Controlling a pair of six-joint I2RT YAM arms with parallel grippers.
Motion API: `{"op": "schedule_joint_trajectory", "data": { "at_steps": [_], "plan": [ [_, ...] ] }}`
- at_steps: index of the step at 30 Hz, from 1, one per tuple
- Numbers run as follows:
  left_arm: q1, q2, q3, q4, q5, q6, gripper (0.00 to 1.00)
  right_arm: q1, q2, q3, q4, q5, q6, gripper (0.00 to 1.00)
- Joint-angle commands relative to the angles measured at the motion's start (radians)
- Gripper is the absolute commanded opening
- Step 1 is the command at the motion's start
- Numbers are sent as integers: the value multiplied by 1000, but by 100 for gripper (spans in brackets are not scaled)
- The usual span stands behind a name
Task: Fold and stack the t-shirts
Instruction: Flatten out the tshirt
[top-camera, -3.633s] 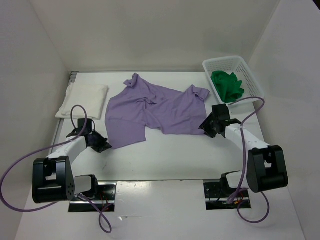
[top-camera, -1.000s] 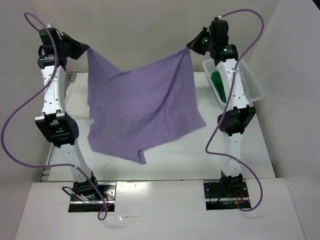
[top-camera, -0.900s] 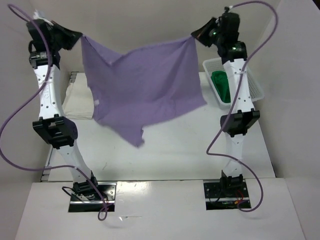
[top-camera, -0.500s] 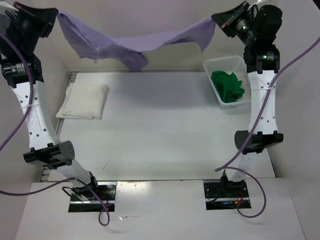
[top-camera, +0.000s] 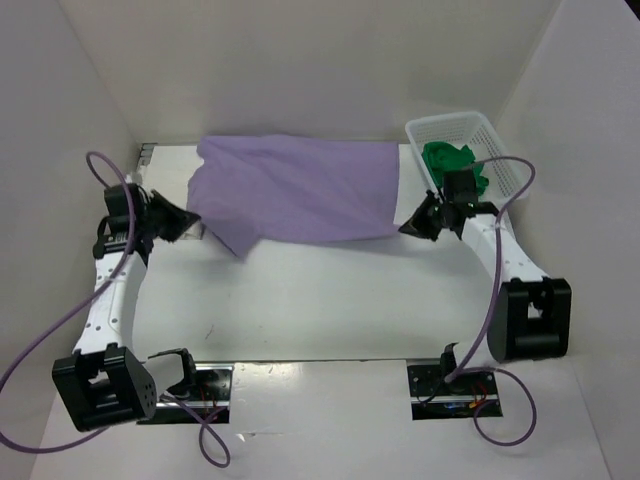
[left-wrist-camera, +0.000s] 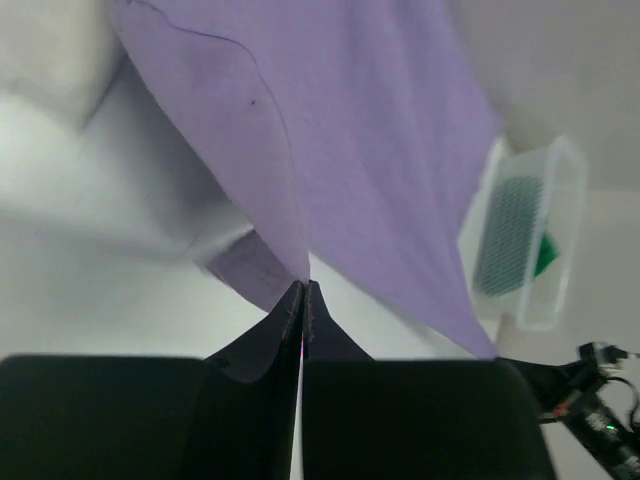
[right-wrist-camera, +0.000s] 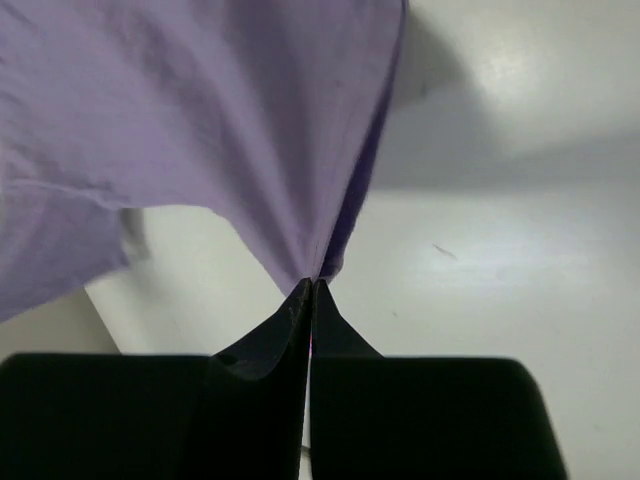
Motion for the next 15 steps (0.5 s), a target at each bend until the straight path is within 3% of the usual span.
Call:
{"op": "schedule_joint_trajectory", "data": {
  "at_steps": [1, 8, 12, 15],
  "plan": [
    [0, -81, -104, -115, -11, 87, 0, -25, -192, -129, -14, 38, -16, 0],
    [0, -112, -138, -368, -12, 153, 0, -79, -405, -286, -169, 18, 9, 0],
    [-26, -100, -79, -480, -20, 187, 0, -79, -503, -286, -350, 50, 7, 0],
    [-47, -109, -31, -541, -104, 187, 0, -25, -571, -236, -433, 100, 32, 0]
  ]
}}
